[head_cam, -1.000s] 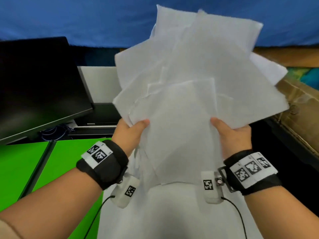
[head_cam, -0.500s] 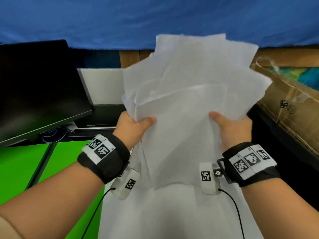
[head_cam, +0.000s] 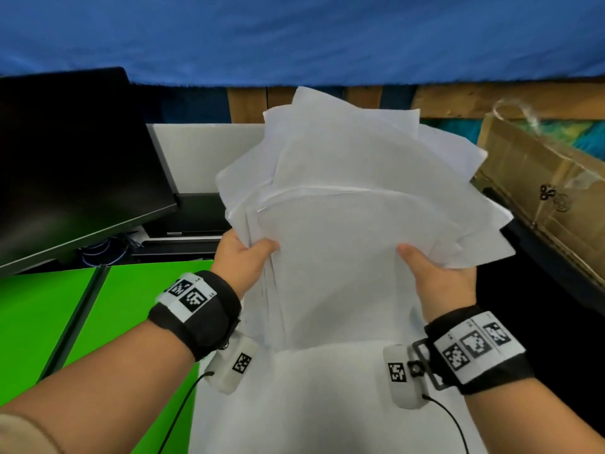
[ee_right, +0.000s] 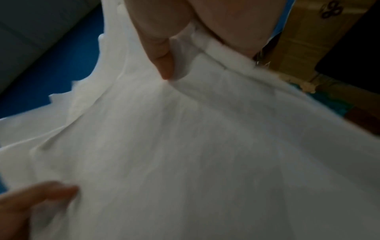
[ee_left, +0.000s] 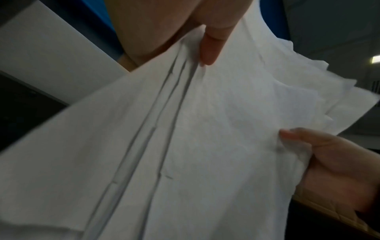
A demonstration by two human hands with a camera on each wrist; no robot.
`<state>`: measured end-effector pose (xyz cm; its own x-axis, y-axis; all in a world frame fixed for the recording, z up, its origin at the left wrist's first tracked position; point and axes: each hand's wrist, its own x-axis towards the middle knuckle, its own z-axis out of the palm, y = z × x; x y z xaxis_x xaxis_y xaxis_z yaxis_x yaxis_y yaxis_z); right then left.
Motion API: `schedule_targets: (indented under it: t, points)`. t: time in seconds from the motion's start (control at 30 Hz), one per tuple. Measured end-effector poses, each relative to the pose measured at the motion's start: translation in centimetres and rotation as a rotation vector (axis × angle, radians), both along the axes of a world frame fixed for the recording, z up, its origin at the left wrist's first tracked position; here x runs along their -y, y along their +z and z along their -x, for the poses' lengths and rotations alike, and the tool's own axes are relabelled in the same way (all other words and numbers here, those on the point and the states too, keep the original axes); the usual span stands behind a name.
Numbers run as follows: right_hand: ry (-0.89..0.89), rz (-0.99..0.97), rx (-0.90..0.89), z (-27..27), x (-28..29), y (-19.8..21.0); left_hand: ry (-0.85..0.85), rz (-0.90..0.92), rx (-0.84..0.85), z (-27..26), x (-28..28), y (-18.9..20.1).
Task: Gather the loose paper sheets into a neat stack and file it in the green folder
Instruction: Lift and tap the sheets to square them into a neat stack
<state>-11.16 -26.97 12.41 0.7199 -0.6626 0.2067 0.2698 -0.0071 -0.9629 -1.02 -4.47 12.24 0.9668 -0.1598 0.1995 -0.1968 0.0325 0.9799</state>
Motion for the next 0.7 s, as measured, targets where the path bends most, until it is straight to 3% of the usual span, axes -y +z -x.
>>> schedule_targets:
  t: [0.1, 0.2, 0.27, 0.37, 0.47, 0.57, 0.7]
  points:
    - [0.2, 0.046, 0.044, 0.2, 2.5, 0.6, -0.071, -0.017, 0.037, -0.5, -1.3, 0.6]
    - [0.467, -0.018, -0.048, -0.5, 4.4, 0.4, -0.193, -0.011, 0.029, -0.8, -2.0, 1.0]
    - [0.521, -0.068, -0.129, -1.2, 4.6, 0.3, -0.316, 0.03, 0.003, -0.9, -1.7, 1.4]
    - [0.467, -0.072, -0.15, -2.1, 2.6, 0.9, -0.342, 0.012, -0.022, -0.8, -0.1, 2.1]
    - [0.17, -0.024, -0.062, -2.8, -0.2, 2.5, -0.115, 0.008, -0.004, -0.3, 1.6, 3.1]
    - [-0.066, 0.031, 0.101, -2.1, -2.8, 4.8, -0.022, 0.167, 0.073, 0.5, 2.3, 4.4]
    - [-0.1, 0.154, 0.187, -0.8, -4.2, 4.6, 0.018, 0.228, 0.196, 2.0, 2.6, 4.1]
